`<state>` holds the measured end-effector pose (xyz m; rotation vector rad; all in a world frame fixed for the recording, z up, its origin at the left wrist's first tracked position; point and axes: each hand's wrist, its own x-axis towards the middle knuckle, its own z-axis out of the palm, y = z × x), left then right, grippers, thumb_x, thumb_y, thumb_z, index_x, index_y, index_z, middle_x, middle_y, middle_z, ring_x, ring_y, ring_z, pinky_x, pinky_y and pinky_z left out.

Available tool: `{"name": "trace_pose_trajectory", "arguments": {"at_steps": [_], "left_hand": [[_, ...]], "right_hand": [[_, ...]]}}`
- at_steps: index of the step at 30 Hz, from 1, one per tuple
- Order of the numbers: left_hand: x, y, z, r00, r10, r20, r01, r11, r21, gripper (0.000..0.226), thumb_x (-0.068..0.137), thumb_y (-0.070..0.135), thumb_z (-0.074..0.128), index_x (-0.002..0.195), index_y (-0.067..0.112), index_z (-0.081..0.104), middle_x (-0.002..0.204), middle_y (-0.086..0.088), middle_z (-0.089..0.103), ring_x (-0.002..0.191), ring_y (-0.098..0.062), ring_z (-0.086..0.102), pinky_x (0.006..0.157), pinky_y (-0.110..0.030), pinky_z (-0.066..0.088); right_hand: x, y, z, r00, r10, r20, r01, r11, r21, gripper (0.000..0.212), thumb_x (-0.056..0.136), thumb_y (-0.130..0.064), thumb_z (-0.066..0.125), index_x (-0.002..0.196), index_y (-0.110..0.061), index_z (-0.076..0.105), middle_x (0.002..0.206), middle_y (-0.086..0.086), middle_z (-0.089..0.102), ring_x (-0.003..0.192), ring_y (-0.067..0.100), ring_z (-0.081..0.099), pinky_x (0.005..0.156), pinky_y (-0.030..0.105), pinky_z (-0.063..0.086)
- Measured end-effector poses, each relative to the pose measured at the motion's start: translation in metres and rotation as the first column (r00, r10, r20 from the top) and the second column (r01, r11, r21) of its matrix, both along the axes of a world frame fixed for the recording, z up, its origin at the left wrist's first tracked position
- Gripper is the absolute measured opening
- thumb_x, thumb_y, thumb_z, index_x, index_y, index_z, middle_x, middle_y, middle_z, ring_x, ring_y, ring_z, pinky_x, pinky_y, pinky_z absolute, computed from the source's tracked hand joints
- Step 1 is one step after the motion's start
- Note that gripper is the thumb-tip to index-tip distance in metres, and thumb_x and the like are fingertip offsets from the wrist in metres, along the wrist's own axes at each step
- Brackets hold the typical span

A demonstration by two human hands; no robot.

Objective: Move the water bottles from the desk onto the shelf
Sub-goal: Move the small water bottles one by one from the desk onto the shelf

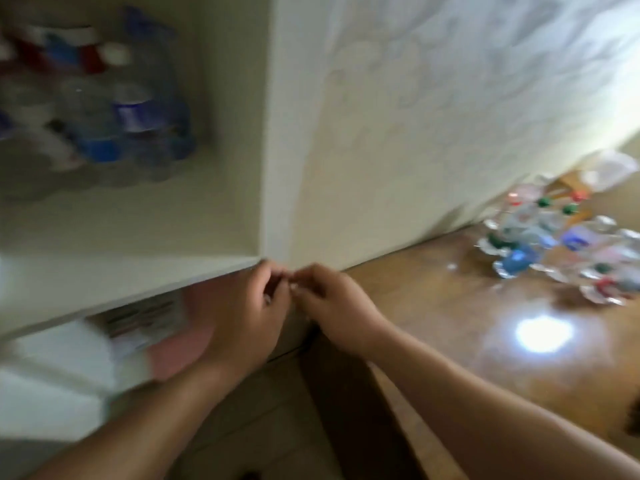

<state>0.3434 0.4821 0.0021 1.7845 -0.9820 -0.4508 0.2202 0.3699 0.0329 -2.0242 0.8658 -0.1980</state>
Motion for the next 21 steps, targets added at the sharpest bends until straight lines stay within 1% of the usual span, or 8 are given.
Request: {"name": "trace_pose_trajectory", "arguments": {"at_steps": [2,5,8,12,14,16,19,21], "left_hand": [[-0.039,-0.024,-0.017,0.985,-0.168,-0.038,0.171,0.98,0.099,0.011,0.103,0.021,0.066,0.101,0.032,0.065,0.089,0.013,0.07,0.085,-0.003,0.067,0.073,-0.024,0.054],[-0.089,-0.078,-0.029,0.925,-0.368,-0.09,0.379,0.895,0.236,0.008,0.106,0.03,0.062,0.107,0.038,0.063,0.097,0.018,0.069,0.09,0.004,0.065,0.074,-0.016,0.052],[-0.135,-0.138,-0.031,0.86,-0.496,-0.12,0.507,0.801,0.319,0.008,0.108,0.034,0.058,0.115,0.037,0.06,0.106,0.017,0.067,0.096,0.0,0.064,0.077,-0.014,0.055],[-0.198,-0.228,-0.038,0.817,-0.565,-0.113,0.561,0.735,0.379,0.008,0.106,0.033,0.062,0.114,0.031,0.062,0.104,0.013,0.068,0.095,-0.005,0.065,0.083,-0.028,0.058],[-0.231,-0.269,-0.047,0.808,-0.577,-0.119,0.568,0.711,0.414,0.009,0.105,0.03,0.063,0.113,0.026,0.063,0.102,0.006,0.069,0.094,-0.012,0.066,0.081,-0.029,0.053],[-0.265,-0.306,-0.059,0.809,-0.569,-0.149,0.569,0.693,0.443,0.011,0.104,0.027,0.064,0.114,0.021,0.062,0.103,-0.001,0.07,0.096,-0.02,0.067,0.076,-0.026,0.05],[-0.311,-0.363,-0.077,0.83,-0.524,-0.19,0.539,0.669,0.511,0.018,0.103,0.025,0.065,0.119,0.019,0.06,0.107,-0.004,0.07,0.1,-0.022,0.067,0.072,-0.021,0.047],[-0.337,-0.406,-0.086,0.838,-0.517,-0.177,0.521,0.659,0.542,0.027,0.101,0.024,0.067,0.126,0.017,0.059,0.112,-0.005,0.069,0.102,-0.022,0.066,0.071,-0.021,0.045]], "right_hand": [[-0.069,-0.019,-0.011,0.988,-0.11,-0.113,0.112,0.994,0.014,0.01,0.102,-0.032,0.068,0.111,-0.035,0.071,0.095,-0.01,0.075,0.079,0.002,0.071,0.073,0.028,0.06],[-0.164,-0.056,-0.027,0.907,-0.333,-0.259,0.348,0.937,0.014,0.014,0.103,-0.035,0.066,0.117,-0.034,0.07,0.102,-0.01,0.074,0.09,0.006,0.072,0.084,0.029,0.064],[-0.24,-0.093,-0.036,0.809,-0.503,-0.303,0.531,0.847,0.012,0.017,0.103,-0.033,0.065,0.117,-0.028,0.072,0.099,-0.007,0.075,0.088,0.008,0.073,0.085,0.036,0.064],[-0.316,-0.143,-0.055,0.727,-0.621,-0.293,0.648,0.762,-0.007,0.015,0.103,-0.033,0.065,0.115,-0.026,0.071,0.096,-0.004,0.076,0.086,0.01,0.073,0.084,0.039,0.064],[-0.348,-0.172,-0.072,0.718,-0.63,-0.295,0.662,0.75,0.01,0.016,0.103,-0.037,0.065,0.115,-0.028,0.071,0.097,-0.005,0.075,0.088,0.011,0.072,0.086,0.039,0.063],[-0.376,-0.206,-0.092,0.717,-0.619,-0.321,0.661,0.749,0.031,0.021,0.102,-0.041,0.065,0.118,-0.028,0.069,0.102,-0.009,0.072,0.091,0.007,0.07,0.088,0.036,0.062],[-0.407,-0.269,-0.119,0.722,-0.604,-0.337,0.657,0.751,0.061,0.037,0.099,-0.046,0.068,0.129,-0.024,0.064,0.111,-0.011,0.068,0.097,0.004,0.066,0.086,0.028,0.058],[-0.418,-0.318,-0.136,0.729,-0.6,-0.33,0.649,0.759,0.052,0.055,0.095,-0.05,0.073,0.139,-0.019,0.058,0.124,-0.004,0.067,0.105,0.01,0.065,0.087,0.026,0.052]]}}
